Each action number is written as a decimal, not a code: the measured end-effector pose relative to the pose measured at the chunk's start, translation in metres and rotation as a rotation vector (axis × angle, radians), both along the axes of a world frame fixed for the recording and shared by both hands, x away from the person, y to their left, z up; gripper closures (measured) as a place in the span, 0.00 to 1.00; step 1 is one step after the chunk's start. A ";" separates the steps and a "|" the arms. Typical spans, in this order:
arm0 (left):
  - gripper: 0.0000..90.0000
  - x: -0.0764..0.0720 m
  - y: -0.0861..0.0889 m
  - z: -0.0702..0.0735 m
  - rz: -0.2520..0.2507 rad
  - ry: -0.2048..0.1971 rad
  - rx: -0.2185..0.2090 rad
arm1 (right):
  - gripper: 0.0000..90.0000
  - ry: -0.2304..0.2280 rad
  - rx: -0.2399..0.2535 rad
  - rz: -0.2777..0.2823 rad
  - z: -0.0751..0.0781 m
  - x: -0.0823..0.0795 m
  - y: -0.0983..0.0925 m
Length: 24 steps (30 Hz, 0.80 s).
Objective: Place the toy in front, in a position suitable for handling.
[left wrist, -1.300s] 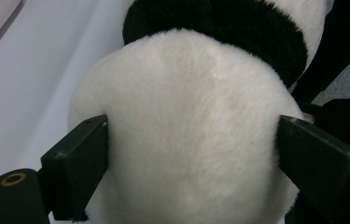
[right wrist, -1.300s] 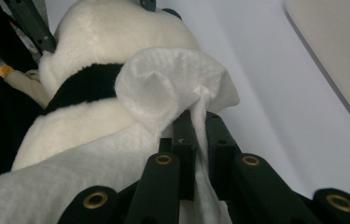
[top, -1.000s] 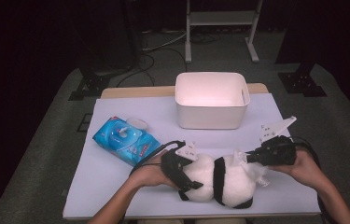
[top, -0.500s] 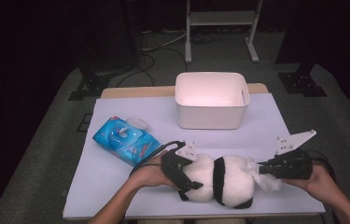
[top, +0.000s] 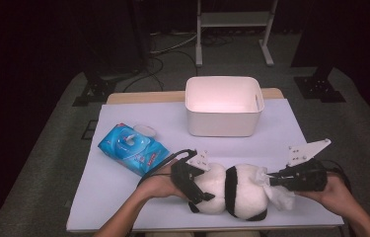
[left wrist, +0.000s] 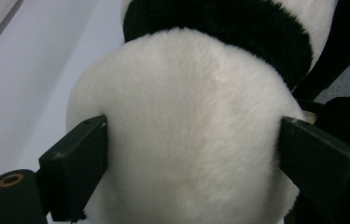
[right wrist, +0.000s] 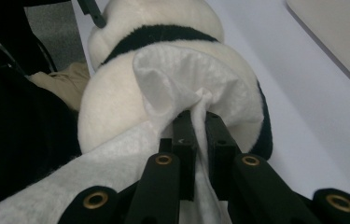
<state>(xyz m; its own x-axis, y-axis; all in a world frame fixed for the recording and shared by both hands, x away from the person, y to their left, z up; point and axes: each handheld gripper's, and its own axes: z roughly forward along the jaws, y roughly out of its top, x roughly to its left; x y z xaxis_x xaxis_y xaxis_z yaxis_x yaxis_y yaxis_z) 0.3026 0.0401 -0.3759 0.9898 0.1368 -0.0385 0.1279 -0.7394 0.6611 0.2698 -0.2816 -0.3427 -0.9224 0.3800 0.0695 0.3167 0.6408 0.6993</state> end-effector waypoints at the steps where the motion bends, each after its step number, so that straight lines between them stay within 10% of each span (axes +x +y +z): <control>1: 0.12 0.000 0.000 0.000 0.001 0.001 0.001 | 0.93 -0.001 -0.002 0.004 0.001 0.000 0.003; 24: 0.11 0.001 0.001 0.001 0.007 -0.001 -0.025 | 0.93 -0.032 -0.079 0.147 0.002 0.005 0.064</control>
<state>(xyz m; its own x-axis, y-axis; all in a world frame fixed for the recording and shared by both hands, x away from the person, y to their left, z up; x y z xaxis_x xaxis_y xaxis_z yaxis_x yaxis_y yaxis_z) 0.3035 0.0410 -0.3753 0.9889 0.1425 -0.0414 0.1324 -0.7215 0.6796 0.2746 -0.2177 -0.3408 -0.9696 0.2443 0.0149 0.1944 0.7318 0.6532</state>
